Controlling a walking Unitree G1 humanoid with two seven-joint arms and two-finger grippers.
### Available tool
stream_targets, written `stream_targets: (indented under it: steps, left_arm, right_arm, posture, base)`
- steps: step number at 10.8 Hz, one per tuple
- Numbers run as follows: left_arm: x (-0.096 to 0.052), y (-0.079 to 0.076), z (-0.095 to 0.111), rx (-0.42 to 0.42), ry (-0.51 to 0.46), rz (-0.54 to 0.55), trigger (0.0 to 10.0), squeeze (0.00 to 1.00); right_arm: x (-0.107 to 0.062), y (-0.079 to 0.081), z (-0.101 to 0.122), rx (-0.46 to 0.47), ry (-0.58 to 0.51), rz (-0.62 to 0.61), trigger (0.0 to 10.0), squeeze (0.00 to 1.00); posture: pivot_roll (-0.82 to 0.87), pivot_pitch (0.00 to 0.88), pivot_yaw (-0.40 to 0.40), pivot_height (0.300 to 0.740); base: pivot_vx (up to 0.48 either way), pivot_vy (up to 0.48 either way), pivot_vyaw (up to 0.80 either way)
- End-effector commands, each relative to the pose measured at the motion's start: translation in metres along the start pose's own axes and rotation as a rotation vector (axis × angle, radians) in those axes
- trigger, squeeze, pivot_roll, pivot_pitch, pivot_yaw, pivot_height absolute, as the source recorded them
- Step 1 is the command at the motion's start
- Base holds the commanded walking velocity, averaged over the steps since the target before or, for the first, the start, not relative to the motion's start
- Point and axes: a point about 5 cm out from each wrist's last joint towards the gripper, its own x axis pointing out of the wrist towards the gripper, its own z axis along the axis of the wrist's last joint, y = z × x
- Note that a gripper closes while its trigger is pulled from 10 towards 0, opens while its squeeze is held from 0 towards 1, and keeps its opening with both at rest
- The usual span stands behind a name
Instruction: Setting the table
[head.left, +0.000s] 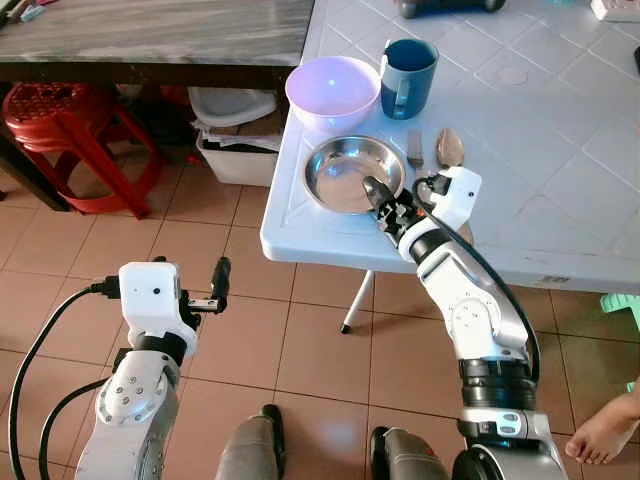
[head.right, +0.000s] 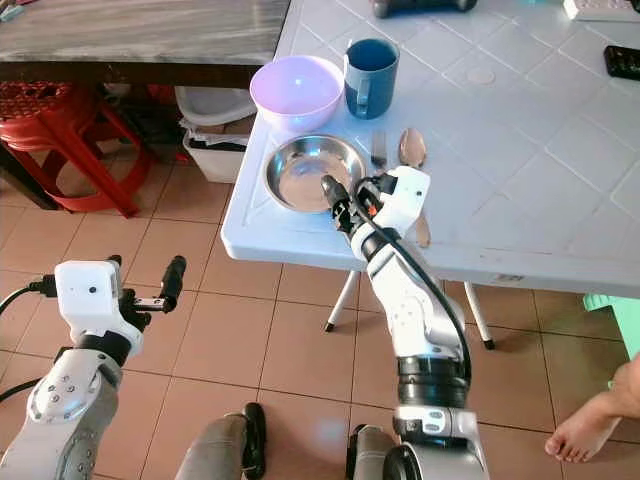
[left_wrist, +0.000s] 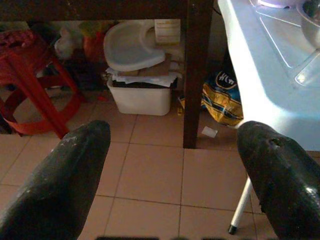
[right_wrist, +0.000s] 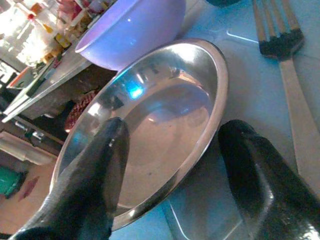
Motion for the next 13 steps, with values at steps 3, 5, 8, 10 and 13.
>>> stream_targets:
  steps: [3,5,8,10,13]
  left_arm:
    - [-0.004,0.003,0.002,0.011,0.0,-0.014,10.0,0.0]
    - [-0.005,0.001,0.002,0.006,0.0,-0.021,10.0,0.0]
    - [-0.005,-0.003,0.002,-0.006,0.003,-0.048,10.0,0.0]
    - [-0.006,-0.004,0.001,-0.011,0.005,-0.055,10.0,0.0]
    - [-0.005,-0.004,0.001,-0.017,0.003,-0.062,10.0,0.0]
  right_arm:
    - [0.001,-0.011,-0.014,0.076,0.103,-0.072,0.0,0.0]
    - [0.003,-0.017,-0.017,0.136,0.145,-0.111,0.0,0.0]
    - [0.001,-0.028,-0.025,0.195,0.206,-0.19,0.0,0.0]
    - [0.0,-0.033,-0.029,0.228,0.235,-0.224,0.0,0.0]
    - [-0.002,-0.042,-0.038,0.223,0.297,-0.274,0.0,0.0]
  posture:
    - [0.14,0.268,0.08,0.74]
    - [0.14,0.27,0.076,0.74]
    - [0.14,0.269,0.071,0.74]
    - [0.14,0.268,0.066,0.74]
    - [0.14,0.262,0.066,0.74]
  base:
    - [0.0,0.0,0.0]
    - [0.0,0.0,0.0]
    - [0.0,0.0,0.0]
    - [0.0,0.0,0.0]
    - [0.0,0.0,0.0]
